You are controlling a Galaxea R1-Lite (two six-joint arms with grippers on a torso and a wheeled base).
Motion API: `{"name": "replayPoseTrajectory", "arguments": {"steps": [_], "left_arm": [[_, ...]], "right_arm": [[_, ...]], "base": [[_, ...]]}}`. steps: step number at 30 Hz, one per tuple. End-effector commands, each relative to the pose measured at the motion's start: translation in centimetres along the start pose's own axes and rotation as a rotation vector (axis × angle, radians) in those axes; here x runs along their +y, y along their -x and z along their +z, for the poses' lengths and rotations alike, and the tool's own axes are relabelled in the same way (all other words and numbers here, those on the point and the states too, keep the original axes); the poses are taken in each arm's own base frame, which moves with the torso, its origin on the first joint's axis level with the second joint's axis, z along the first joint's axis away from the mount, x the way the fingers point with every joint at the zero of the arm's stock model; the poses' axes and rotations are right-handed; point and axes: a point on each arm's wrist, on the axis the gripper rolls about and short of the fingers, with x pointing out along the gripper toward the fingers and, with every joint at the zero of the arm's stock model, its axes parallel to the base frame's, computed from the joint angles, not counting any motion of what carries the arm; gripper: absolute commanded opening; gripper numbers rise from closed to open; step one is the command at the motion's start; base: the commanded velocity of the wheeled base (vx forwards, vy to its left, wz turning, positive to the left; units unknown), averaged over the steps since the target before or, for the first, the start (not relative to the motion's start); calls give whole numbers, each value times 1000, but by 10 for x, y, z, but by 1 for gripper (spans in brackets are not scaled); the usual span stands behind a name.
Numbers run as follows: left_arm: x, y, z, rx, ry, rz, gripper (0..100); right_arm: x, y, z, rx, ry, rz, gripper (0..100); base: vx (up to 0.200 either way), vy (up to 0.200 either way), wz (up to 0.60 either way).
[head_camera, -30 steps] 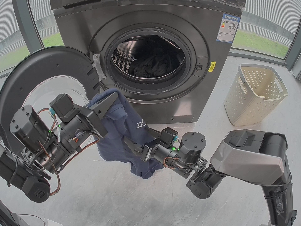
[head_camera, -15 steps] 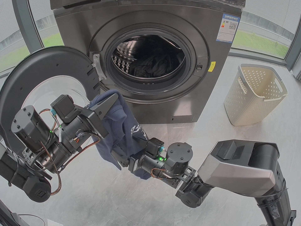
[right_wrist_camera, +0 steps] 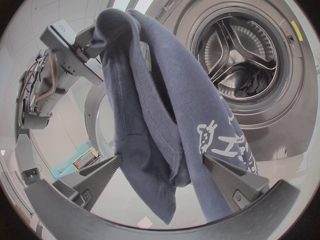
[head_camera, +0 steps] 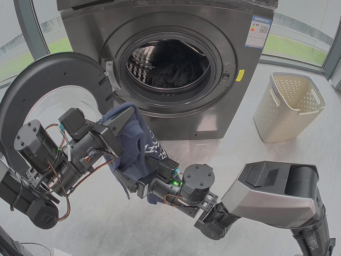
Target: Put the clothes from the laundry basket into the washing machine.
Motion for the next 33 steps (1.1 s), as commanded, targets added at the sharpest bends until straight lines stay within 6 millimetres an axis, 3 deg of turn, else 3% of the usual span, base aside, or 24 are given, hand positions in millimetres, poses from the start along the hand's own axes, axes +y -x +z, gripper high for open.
{"name": "replayPoseTrajectory", "arguments": {"steps": [1, 11, 23, 33], "left_arm": [[0, 0, -1, 2, 1, 0, 0], [2, -1, 1, -4, -2, 6, 0], [2, -1, 1, -5, -2, 6, 0], [2, -2, 3, -16, -4, 6, 0]], "right_arm": [[0, 0, 13, -33, 1, -1, 100], [10, 12, 11, 13, -5, 11, 100], [14, 11, 13, 6, -7, 20, 100], [-25, 15, 17, -7, 8, -121, 100]], "base": [[0, 0, 0], [0, 0, 0], [0, 0, 0], [0, 0, 0]]}}
